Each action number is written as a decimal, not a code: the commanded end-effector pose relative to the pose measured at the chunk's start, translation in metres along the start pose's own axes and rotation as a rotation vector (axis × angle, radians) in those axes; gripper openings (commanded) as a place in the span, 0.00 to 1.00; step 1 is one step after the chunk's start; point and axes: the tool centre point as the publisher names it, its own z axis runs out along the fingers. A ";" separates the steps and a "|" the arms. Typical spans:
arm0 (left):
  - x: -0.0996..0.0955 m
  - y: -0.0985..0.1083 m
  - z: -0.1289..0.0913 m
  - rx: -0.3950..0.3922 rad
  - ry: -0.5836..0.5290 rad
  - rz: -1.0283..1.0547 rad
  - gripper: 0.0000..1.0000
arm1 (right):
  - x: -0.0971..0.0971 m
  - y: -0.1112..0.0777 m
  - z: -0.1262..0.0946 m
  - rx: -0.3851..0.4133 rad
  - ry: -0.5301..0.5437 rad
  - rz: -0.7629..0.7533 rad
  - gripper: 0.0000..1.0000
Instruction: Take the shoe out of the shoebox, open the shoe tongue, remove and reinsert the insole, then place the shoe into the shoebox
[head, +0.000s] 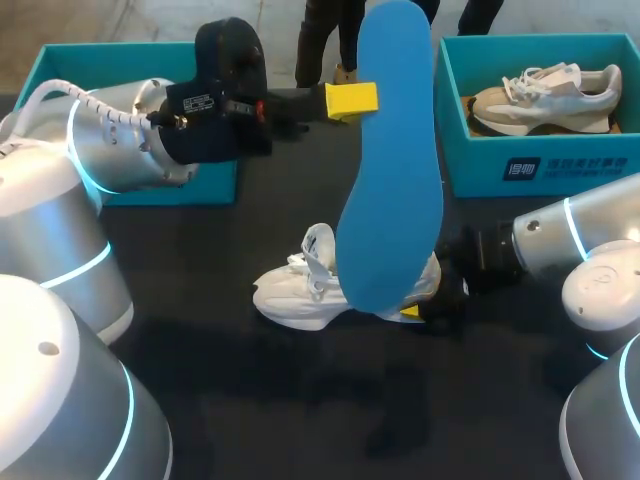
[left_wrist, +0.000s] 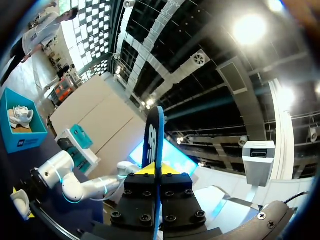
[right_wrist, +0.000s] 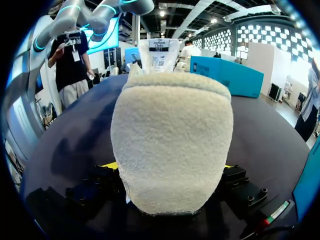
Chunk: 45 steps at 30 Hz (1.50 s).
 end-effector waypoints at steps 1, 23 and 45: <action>0.001 0.001 0.005 0.008 -0.005 0.001 0.00 | 0.000 0.003 0.003 0.023 -0.002 0.000 1.00; 0.001 0.001 0.005 0.008 -0.005 0.001 0.00 | 0.013 0.019 -0.026 0.229 -0.031 0.043 1.00; 0.001 0.001 0.005 0.008 -0.005 0.001 0.00 | -0.001 0.034 -0.052 0.466 -0.053 0.169 1.00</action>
